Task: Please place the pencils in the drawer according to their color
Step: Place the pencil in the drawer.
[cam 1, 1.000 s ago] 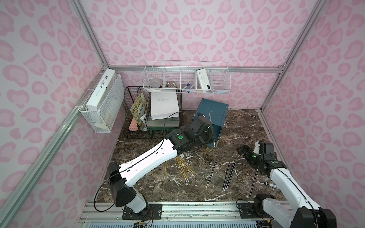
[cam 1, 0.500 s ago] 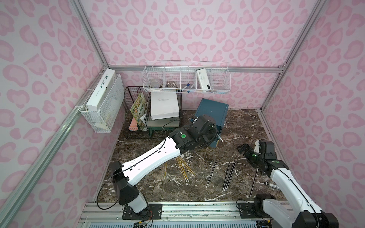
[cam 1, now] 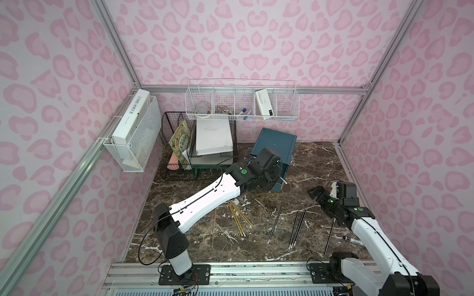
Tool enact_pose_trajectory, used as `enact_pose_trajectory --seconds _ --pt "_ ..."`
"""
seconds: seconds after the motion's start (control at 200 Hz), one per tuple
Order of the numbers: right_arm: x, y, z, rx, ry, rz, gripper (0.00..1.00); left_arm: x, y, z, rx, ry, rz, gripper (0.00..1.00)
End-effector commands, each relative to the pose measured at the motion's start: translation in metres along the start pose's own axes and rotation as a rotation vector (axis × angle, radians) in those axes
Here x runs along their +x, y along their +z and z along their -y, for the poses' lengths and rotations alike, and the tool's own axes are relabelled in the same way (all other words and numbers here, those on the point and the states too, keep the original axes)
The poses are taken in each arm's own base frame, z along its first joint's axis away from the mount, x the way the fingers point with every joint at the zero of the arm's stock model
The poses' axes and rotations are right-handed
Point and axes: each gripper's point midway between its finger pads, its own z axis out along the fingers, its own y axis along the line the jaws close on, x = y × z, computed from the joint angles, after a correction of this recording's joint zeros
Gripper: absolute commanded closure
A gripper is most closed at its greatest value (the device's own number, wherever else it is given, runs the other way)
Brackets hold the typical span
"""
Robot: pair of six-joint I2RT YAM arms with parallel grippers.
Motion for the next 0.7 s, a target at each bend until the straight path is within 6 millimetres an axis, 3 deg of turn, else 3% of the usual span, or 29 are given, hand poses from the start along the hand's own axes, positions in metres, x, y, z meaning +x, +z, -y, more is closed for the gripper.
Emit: enact_pose_trajectory --seconds 0.0,0.43,0.7 --pt "-0.003 0.001 -0.001 0.005 0.008 0.011 0.00 0.000 0.006 -0.005 -0.020 -0.012 -0.021 1.00" --pt "-0.007 0.011 0.002 0.020 0.018 0.004 0.00 -0.037 0.032 -0.011 -0.067 0.000 -0.016 1.00" --pt "-0.007 0.014 0.003 0.024 0.019 0.000 0.00 -0.050 0.048 -0.013 -0.098 0.032 -0.025 1.00"
